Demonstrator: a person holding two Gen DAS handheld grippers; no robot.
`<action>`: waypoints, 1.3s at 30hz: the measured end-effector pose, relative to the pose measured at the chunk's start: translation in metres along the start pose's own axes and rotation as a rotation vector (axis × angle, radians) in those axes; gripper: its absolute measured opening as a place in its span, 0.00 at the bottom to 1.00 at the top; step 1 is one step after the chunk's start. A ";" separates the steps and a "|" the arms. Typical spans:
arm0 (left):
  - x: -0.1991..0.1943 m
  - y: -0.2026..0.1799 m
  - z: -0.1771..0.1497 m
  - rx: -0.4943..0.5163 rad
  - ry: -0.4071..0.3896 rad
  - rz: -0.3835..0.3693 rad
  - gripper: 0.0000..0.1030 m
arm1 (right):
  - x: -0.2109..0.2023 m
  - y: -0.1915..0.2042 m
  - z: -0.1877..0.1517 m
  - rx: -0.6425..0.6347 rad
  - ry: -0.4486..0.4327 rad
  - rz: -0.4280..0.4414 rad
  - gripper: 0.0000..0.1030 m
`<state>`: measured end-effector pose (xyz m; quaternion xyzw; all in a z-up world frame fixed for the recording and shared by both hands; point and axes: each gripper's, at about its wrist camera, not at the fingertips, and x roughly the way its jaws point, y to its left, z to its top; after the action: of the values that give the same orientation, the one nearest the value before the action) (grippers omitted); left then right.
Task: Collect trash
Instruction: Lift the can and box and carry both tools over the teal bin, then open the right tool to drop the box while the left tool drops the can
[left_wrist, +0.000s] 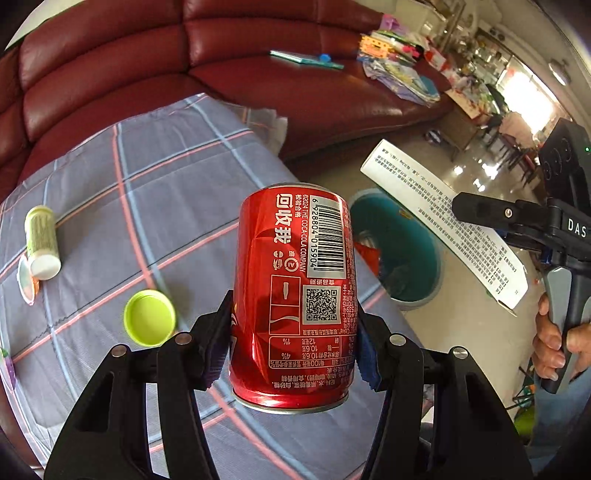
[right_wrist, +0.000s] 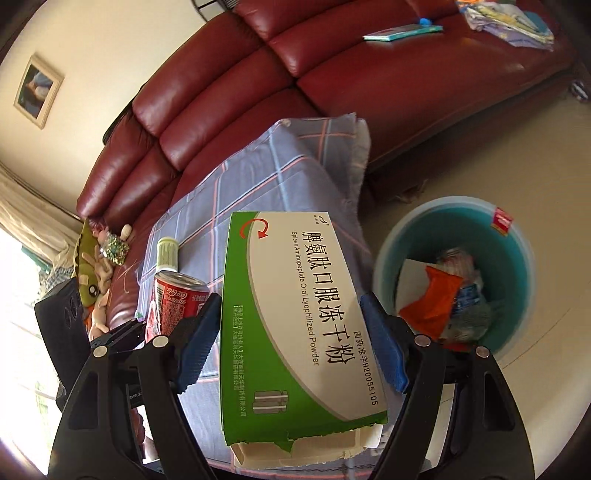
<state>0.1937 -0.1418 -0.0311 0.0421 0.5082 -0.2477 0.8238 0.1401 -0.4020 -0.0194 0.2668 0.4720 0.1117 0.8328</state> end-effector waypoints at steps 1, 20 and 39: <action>0.005 -0.007 0.003 0.012 0.006 -0.004 0.56 | -0.005 -0.010 0.001 0.015 -0.008 -0.010 0.70; 0.092 -0.094 0.036 0.093 0.104 -0.097 0.56 | 0.007 -0.141 0.012 0.197 0.018 -0.164 0.71; 0.140 -0.111 0.050 0.107 0.167 -0.133 0.56 | 0.019 -0.170 0.019 0.249 0.040 -0.221 0.85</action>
<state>0.2353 -0.3060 -0.1067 0.0729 0.5626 -0.3241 0.7571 0.1549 -0.5416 -0.1182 0.3123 0.5250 -0.0346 0.7910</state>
